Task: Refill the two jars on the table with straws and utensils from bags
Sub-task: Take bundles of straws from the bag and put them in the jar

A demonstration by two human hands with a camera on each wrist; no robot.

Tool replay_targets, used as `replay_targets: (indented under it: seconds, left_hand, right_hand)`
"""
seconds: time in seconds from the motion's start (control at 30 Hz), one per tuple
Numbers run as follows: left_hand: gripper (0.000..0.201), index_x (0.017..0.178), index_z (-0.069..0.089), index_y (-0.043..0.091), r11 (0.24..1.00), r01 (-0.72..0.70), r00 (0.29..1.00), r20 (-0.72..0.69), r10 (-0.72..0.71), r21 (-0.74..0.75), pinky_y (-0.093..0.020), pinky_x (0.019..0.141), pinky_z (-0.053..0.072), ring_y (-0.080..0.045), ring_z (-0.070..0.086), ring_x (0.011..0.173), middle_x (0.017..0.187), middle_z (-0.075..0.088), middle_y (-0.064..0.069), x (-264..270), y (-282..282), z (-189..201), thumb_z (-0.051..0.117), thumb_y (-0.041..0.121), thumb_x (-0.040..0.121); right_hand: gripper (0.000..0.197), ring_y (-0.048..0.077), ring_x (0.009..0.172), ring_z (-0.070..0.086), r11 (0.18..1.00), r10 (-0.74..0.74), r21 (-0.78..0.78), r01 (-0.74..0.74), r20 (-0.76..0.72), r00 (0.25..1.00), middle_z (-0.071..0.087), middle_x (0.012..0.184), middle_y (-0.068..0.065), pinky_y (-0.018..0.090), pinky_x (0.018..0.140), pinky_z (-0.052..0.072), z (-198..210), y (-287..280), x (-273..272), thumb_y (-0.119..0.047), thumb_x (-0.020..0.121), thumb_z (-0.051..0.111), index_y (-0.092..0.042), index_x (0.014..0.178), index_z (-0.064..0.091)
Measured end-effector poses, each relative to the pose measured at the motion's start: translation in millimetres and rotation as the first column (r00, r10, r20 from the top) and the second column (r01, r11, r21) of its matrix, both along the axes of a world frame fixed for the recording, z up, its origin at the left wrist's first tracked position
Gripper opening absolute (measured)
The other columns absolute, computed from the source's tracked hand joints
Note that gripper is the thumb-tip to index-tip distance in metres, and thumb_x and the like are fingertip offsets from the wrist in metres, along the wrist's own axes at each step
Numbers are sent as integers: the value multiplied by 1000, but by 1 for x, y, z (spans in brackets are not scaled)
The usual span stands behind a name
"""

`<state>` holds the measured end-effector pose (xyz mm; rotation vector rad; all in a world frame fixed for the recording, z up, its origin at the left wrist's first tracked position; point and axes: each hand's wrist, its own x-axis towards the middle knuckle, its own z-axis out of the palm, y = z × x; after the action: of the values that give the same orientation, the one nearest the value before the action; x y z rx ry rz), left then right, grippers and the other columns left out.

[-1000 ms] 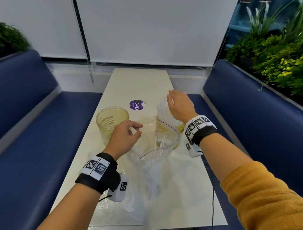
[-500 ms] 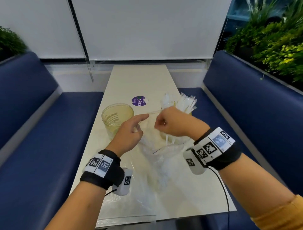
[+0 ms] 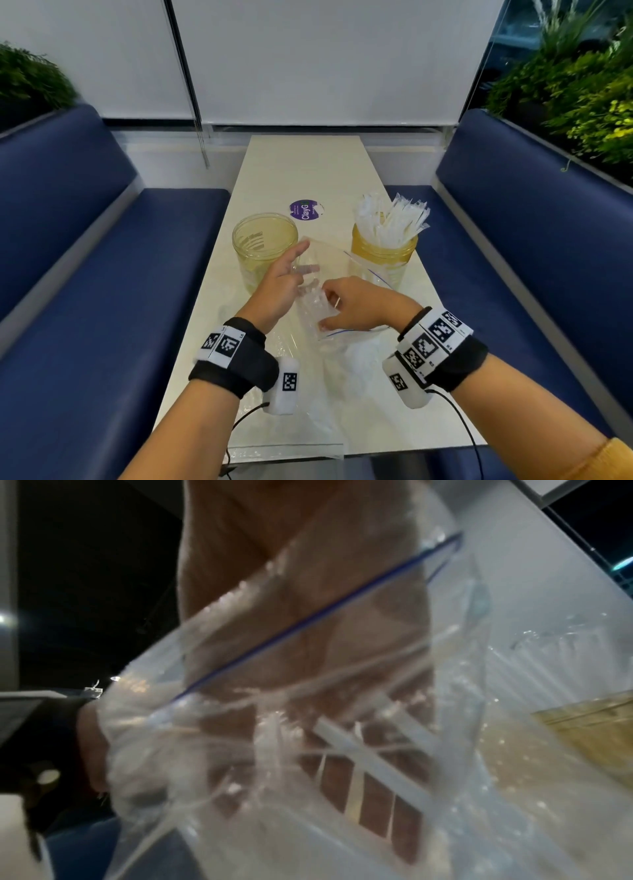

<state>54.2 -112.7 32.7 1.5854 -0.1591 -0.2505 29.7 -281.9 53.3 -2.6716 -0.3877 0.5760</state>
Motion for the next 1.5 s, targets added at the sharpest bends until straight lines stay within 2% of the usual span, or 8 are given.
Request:
replay_targets:
  seconds: [0.07, 0.27, 0.4, 0.77, 0.97, 1.17, 1.33, 1.5]
  left_hand:
    - [67, 150, 43, 20, 997, -30, 999, -43, 27, -70, -37, 99, 56, -18, 61, 124, 135, 59, -3, 1, -2, -3, 31, -17, 96]
    - [67, 149, 46, 18, 1000, -12, 1000, 4, 12, -28, -14, 68, 55, -16, 62, 122, 155, 42, 1, 0, -5, -2, 27, -16, 95]
    - [64, 144, 52, 21, 998, -2, 998, 70, -2, 56, -19, 74, 53, -10, 63, 108, 154, 43, 6, -1, -1, -1, 27, -13, 95]
    - [80, 133, 53, 34, 915, 55, 939, 291, -184, 400, -11, 88, 44, 11, 52, 115, 128, 58, 22, -15, -15, 7, 89, 54, 64]
    - [19, 89, 69, 35, 962, -167, 922, 379, 74, 216, -32, 68, 57, -2, 71, 79, 82, 76, 10, -9, -35, -3, 82, 26, 79]
    - [20, 104, 66, 24, 943, -250, 866, 486, 115, 221, -43, 76, 61, -12, 71, 89, 93, 72, 5, 2, -45, 2, 61, 17, 86]
    - [36, 88, 57, 39, 943, -209, 949, 285, 133, 258, -38, 75, 62, -18, 74, 86, 85, 73, 3, 0, -45, -1, 79, 12, 80]
    - [41, 96, 63, 31, 956, -160, 963, 252, 96, 247, -9, 53, 40, 7, 55, 55, 71, 62, 13, 4, -39, -7, 93, 24, 68]
  right_hand:
    - [57, 18, 99, 57, 999, 36, 15, -36, -13, 999, 60, 112, -2, 34, 90, 51, -1, 2, -3, -44, 80, 79, -17, 124, 55]
    - [53, 20, 93, 53, 996, 12, 94, -7, -54, 998, 60, 105, 2, 35, 85, 46, -7, 1, -4, -43, 91, 68, -16, 134, 52]
    - [42, 11, 84, 53, 967, -66, 246, 65, -3, 998, 58, 96, -9, 32, 84, 44, -1, -9, 0, -36, 98, 61, -21, 136, 51]
    - [34, 22, 88, 67, 852, -307, 508, 123, 296, 905, 71, 98, 4, 49, 83, 55, 33, -1, 13, -42, 96, 56, -17, 119, 59]
    - [34, 21, 91, 68, 814, -360, 571, 102, 360, 861, 71, 101, 2, 45, 82, 56, 47, 19, 13, -41, 96, 60, -17, 119, 58]
    - [46, -4, 83, 66, 640, -390, 755, 144, 158, 907, 72, 96, -10, 15, 74, 54, 37, 19, 15, -40, 76, 85, -18, 112, 67]
    - [24, 20, 81, 71, 585, -435, 792, 177, 122, 892, 73, 85, 7, 50, 84, 58, 19, 21, 30, -33, 95, 67, -10, 89, 68]
    - [26, 19, 66, 65, 477, -495, 864, 164, 109, 862, 65, 67, 3, 52, 83, 57, 20, 20, 33, -31, 101, 57, -9, 88, 59]
